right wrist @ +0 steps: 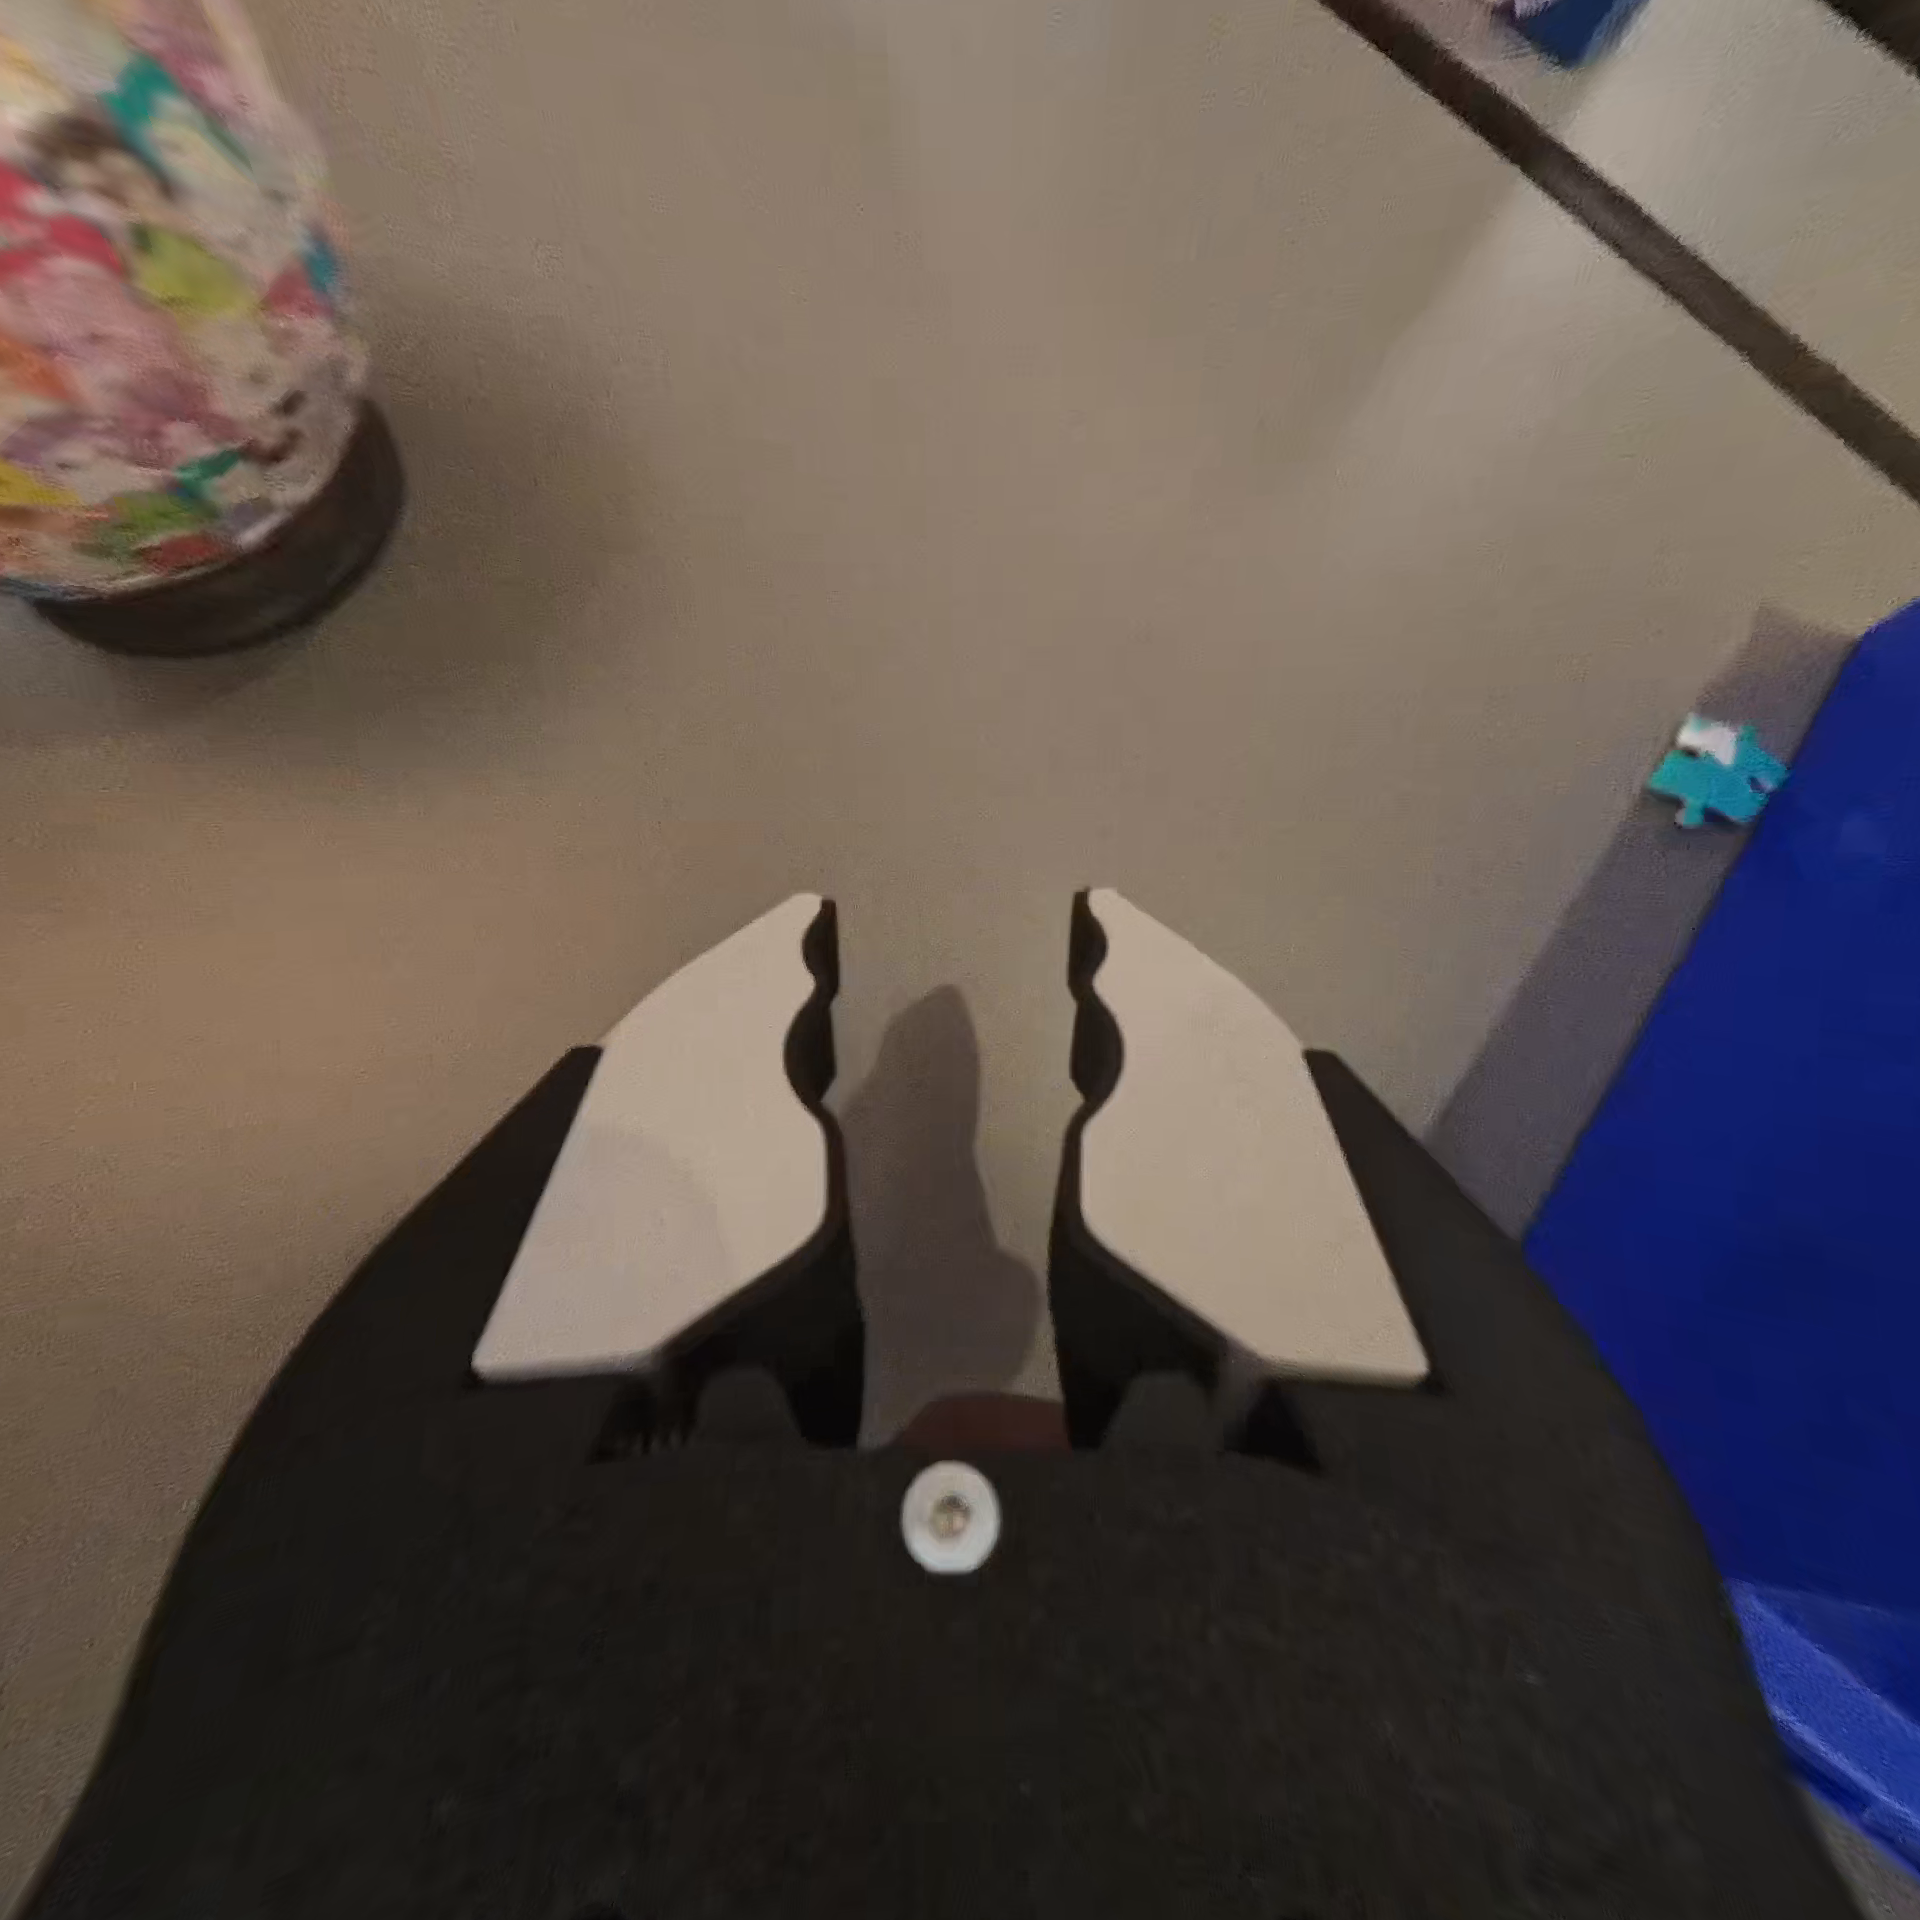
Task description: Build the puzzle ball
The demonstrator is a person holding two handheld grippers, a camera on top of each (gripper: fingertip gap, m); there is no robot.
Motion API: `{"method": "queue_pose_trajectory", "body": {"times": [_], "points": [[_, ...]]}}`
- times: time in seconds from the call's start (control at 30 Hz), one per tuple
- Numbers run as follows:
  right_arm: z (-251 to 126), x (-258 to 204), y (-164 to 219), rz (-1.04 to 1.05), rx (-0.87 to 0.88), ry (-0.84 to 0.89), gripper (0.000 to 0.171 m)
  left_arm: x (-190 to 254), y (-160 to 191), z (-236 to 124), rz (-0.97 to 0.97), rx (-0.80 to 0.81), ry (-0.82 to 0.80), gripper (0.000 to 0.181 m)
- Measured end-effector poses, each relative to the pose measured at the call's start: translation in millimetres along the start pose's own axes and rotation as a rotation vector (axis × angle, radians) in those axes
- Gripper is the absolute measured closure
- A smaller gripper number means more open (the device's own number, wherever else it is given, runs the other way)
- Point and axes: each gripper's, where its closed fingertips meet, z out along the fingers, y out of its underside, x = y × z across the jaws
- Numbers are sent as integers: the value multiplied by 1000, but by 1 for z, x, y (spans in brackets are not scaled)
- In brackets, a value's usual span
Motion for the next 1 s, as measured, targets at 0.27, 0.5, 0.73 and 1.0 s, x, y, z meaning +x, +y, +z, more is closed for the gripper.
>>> {"method": "queue_pose_trajectory", "body": {"times": [0.27,0.5,0.73,1.0], "points": [[68,141,-23,331,38,447,106,-22,24,-7,38,5,-100,148],[107,191,-20,410,-118,579,88,-33,30,-10,-53,50,3,148],[107,168,-14,556,-137,459,91,-44,29,-18,-112,73,45,148],[101,59,-46,477,-60,97,94,-45,34,-18,-104,47,40,148]]}}
